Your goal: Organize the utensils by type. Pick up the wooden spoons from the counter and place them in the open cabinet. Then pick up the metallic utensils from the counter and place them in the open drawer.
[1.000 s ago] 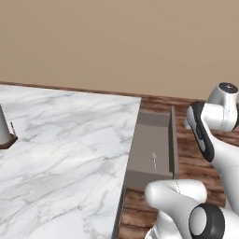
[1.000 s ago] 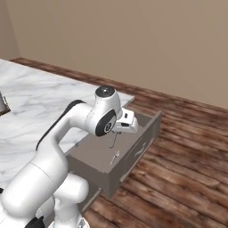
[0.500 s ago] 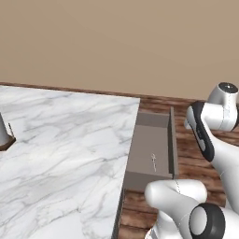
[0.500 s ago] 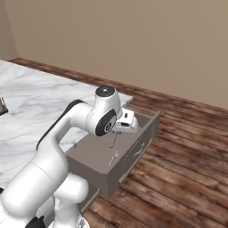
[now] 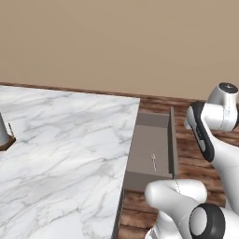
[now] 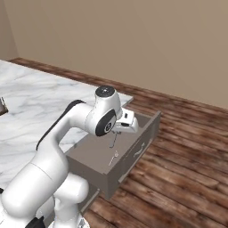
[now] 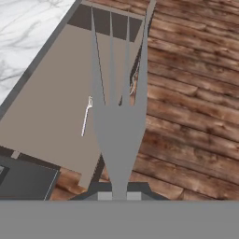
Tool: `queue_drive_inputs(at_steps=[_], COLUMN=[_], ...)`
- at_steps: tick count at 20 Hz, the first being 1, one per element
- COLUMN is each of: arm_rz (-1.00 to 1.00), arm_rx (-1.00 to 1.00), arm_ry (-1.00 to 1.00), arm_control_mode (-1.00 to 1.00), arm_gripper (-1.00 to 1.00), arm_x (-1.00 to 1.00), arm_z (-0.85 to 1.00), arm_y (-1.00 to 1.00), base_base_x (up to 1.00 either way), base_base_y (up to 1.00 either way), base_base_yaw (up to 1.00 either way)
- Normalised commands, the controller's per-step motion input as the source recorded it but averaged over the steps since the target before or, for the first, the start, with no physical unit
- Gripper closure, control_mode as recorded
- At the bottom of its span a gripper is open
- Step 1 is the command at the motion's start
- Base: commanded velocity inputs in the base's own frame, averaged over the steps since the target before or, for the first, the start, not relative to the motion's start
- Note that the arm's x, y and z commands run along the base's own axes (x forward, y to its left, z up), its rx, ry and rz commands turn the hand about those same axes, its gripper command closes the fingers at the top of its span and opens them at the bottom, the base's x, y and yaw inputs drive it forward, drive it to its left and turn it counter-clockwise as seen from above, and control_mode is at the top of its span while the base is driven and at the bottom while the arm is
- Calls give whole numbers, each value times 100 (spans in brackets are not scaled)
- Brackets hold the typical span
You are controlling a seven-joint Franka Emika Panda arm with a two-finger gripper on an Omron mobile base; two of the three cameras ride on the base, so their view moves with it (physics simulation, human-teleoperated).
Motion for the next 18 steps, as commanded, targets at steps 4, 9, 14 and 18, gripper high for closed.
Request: queue_drive_inputs(at_steps=[4,9,14,18], arm_rz=[0,0,0,0], arm_rx=[0,0,0,0], arm_ry=[0,0,0,0], arm_control_mode=[100,100,100,100], arm_gripper=[100,100,100,100], arm_x=[0,0,0,0], arm_z=[0,0,0,0], arm_y=[0,0,0,0], base_base_x=[10,24,42,56], base_base_y=[22,31,49,59], base_base_yaw=[0,3,7,13])
